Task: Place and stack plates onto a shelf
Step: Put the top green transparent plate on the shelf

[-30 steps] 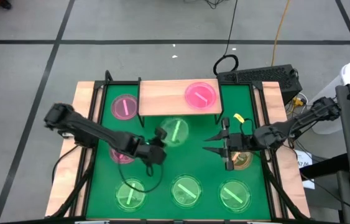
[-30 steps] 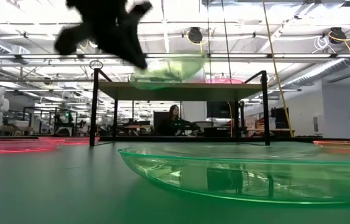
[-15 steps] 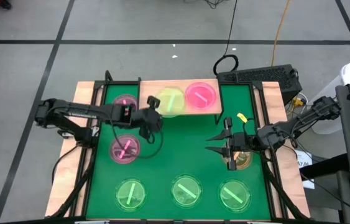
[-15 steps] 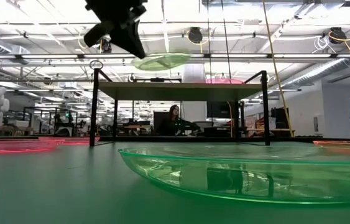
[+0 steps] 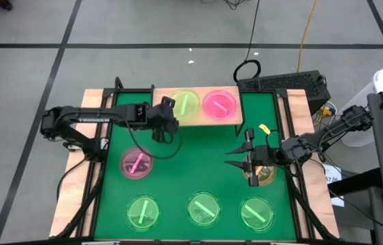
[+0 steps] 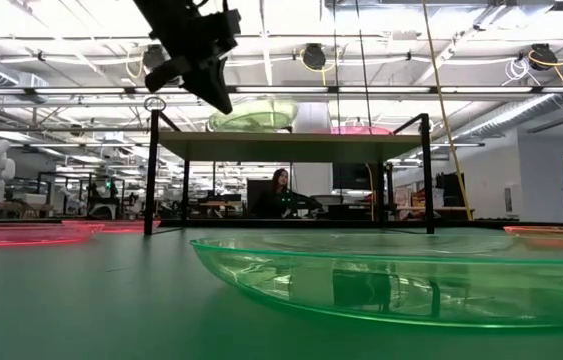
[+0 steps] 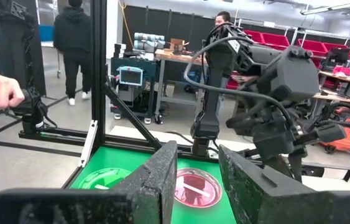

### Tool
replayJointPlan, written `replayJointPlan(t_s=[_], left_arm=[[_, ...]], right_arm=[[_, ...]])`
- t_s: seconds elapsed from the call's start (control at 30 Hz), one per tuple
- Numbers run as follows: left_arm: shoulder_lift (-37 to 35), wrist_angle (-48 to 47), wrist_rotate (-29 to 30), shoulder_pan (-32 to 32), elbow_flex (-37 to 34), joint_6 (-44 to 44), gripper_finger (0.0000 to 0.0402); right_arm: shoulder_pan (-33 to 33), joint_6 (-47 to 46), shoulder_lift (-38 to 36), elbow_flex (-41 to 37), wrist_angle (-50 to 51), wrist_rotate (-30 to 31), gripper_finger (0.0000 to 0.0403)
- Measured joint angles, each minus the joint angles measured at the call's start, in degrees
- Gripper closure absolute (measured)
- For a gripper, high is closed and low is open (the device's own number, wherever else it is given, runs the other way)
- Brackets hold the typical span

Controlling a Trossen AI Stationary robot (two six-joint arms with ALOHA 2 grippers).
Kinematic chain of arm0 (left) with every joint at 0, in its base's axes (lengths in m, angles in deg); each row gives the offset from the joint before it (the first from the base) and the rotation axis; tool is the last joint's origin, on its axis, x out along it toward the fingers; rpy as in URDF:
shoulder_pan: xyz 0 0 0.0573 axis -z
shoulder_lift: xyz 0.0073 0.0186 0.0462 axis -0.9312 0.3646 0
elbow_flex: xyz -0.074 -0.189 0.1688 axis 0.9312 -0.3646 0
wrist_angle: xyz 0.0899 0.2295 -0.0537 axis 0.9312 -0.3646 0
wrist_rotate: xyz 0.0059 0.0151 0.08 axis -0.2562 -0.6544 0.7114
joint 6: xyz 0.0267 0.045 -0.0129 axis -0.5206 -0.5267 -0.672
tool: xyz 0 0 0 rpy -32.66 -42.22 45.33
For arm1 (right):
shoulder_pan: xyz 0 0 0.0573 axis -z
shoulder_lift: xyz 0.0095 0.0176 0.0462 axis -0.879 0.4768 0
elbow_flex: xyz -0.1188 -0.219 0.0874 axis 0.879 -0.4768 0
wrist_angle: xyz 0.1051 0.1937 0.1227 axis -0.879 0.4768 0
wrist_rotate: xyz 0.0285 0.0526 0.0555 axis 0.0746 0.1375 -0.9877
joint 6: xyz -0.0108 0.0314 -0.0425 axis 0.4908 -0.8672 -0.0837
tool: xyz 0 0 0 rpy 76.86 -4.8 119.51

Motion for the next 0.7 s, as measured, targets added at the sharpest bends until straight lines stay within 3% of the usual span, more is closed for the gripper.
replayJointPlan(t_s=[0.33, 0.7], left_arm=[[3.6, -1.5, -1.8, -2.8, 0.0, 0.1, 0.0399], [3.3, -4.2, -1.1, -3.1, 0.1, 2.4, 0.0359]], right_arm=[[0.0, -1.2, 0.0, 0.0, 0.2, 0.0, 0.0298], [0.0, -0.2, 0.0, 0.0, 0.9, 0.0, 0.0298]])
